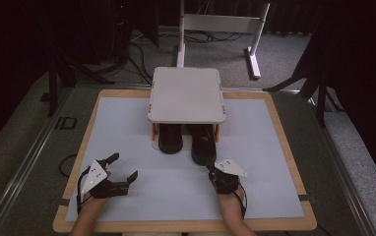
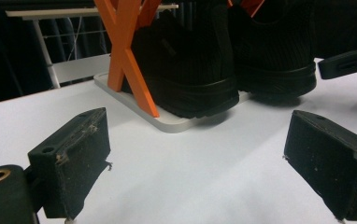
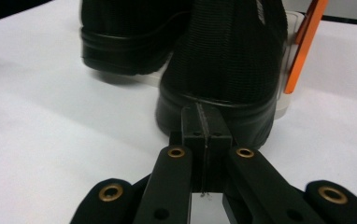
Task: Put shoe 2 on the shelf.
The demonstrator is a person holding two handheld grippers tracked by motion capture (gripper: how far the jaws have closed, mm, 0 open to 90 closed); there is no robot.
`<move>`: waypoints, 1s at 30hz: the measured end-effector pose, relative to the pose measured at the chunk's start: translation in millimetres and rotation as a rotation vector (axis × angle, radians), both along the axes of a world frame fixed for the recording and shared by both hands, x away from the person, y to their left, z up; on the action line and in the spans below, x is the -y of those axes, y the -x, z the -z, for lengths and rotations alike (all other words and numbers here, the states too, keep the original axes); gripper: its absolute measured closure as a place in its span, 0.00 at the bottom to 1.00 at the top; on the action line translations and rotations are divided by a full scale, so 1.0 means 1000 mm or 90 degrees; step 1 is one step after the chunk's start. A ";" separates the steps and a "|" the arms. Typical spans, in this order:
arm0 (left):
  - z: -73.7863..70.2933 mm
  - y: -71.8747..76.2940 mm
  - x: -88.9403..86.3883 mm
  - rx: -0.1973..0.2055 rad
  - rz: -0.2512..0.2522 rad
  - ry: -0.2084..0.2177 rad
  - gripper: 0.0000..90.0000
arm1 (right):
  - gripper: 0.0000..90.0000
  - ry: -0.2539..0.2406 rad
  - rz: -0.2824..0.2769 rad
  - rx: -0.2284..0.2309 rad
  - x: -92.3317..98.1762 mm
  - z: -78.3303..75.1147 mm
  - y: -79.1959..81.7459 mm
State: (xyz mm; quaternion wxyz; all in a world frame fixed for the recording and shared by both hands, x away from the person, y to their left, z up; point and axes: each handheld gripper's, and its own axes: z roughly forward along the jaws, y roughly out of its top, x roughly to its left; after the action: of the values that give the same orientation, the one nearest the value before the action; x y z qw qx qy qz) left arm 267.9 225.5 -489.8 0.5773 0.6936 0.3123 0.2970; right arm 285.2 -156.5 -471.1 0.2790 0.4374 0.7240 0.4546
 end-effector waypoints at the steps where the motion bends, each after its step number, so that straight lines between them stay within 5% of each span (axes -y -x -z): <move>1: 0.000 0.000 0.000 0.000 0.000 0.000 0.08 | 1.00 0.000 -0.003 -0.001 -0.001 -0.001 0.002; 8: 0.000 0.000 0.000 0.000 0.000 -0.001 0.08 | 1.00 0.014 -0.008 -0.029 -0.006 0.006 0.001; 19: 0.000 0.000 0.000 -0.001 0.000 0.001 0.08 | 1.00 0.009 0.012 -0.063 -0.007 0.002 -0.033; 30: 0.000 0.000 0.000 0.000 -0.001 0.001 0.08 | 1.00 0.020 0.012 -0.042 -0.012 -0.004 -0.050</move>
State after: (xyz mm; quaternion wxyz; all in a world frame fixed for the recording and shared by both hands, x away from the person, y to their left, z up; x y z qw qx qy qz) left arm 267.8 225.5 -489.8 0.5774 0.6930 0.3129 0.2974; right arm 335.1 -144.5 -467.4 0.2661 0.4548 0.7356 0.4258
